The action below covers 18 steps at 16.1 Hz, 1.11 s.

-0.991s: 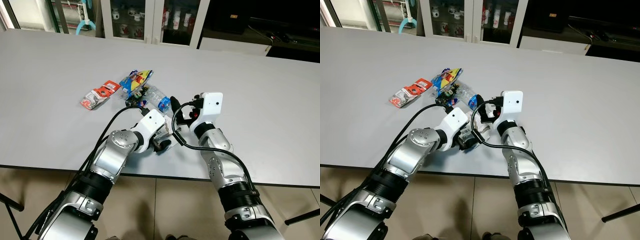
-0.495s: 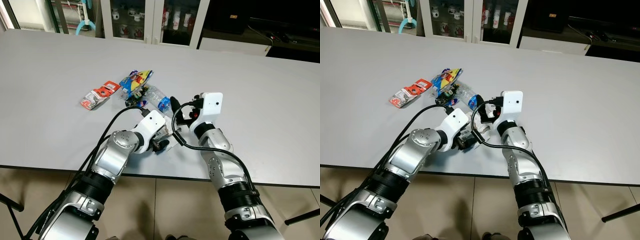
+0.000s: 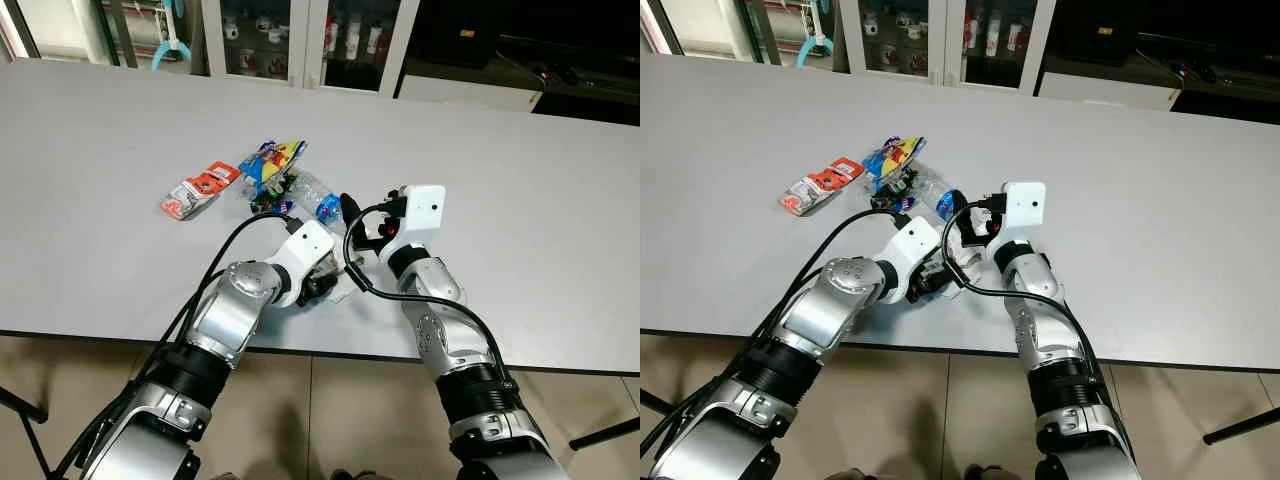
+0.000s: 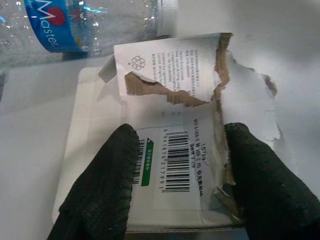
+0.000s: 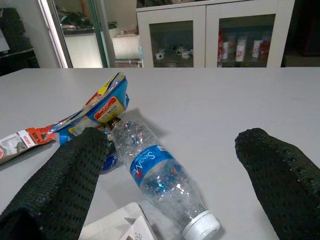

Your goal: Picking trash to rubbish bin

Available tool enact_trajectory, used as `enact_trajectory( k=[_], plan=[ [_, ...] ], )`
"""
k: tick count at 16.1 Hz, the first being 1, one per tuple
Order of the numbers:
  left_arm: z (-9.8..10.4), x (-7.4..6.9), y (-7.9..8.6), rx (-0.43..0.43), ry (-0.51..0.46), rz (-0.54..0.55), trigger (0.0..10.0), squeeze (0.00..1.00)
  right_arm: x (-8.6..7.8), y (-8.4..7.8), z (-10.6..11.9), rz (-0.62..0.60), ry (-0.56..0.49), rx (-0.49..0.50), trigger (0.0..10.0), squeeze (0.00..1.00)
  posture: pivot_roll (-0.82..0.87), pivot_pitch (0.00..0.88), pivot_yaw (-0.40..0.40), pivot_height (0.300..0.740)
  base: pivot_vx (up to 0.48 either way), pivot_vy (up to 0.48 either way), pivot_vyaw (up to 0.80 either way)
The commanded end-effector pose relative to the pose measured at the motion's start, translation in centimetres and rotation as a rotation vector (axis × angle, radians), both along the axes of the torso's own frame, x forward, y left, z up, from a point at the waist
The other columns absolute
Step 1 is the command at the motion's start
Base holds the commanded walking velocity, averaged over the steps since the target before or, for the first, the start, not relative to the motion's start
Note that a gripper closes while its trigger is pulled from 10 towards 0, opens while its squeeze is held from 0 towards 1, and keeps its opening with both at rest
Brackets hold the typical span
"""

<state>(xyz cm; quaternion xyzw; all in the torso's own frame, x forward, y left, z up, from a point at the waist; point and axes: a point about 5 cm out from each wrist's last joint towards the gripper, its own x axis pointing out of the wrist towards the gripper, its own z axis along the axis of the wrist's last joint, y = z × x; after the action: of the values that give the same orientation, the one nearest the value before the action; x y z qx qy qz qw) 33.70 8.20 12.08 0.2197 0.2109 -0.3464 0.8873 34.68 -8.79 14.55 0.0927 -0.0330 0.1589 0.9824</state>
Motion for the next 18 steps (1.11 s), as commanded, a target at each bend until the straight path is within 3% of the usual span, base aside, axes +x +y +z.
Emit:
enact_trajectory(
  k=[1, 7, 9, 10, 12, 18],
  plan=[
    [-1.5, -0.7, 0.0, 0.023, 0.069, -0.002, 0.0, 0.00, 0.1, -0.4, -0.2, -0.005, 0.018, 0.004, 10.0, 0.00, -0.08, 0.068, -0.095, 0.740, 0.000, 0.000, 0.00],
    [-1.1, -0.4, -0.1, 0.012, 0.043, 0.010, 0.0, 0.00, 0.0, -0.3, -0.3, -0.003, 0.020, 0.005, 10.0, 0.00, -0.08, 0.070, -0.097, 0.740, 0.000, 0.000, 0.00],
    [-0.3, 0.0, 0.1, -0.004, -0.006, 0.030, 0.0, 0.00, 0.0, -0.3, -0.3, -0.003, 0.020, 0.005, 10.0, 0.00, -0.08, 0.069, -0.097, 0.740, 0.000, 0.000, 0.00],
    [0.8, 0.5, 0.1, -0.042, -0.071, 0.061, 0.0, 0.00, 0.1, -0.3, -0.3, -0.004, 0.019, 0.005, 10.0, 0.00, -0.08, 0.066, -0.097, 0.740, 0.000, 0.000, 0.00],
    [5.1, 1.8, 0.3, -0.196, -0.229, 0.154, 0.0, 0.00, 0.1, -0.3, -0.3, -0.006, 0.019, 0.005, 10.0, 0.00, -0.08, 0.065, -0.100, 0.740, 0.000, 0.000, 0.00],
    [9.3, 1.9, 0.9, -0.297, -0.348, 0.165, 0.0, 0.00, 0.2, -0.3, -0.2, -0.003, 0.016, 0.009, 10.0, 0.00, -0.07, 0.064, -0.102, 0.740, 0.000, 0.000, 0.00]
  ],
)
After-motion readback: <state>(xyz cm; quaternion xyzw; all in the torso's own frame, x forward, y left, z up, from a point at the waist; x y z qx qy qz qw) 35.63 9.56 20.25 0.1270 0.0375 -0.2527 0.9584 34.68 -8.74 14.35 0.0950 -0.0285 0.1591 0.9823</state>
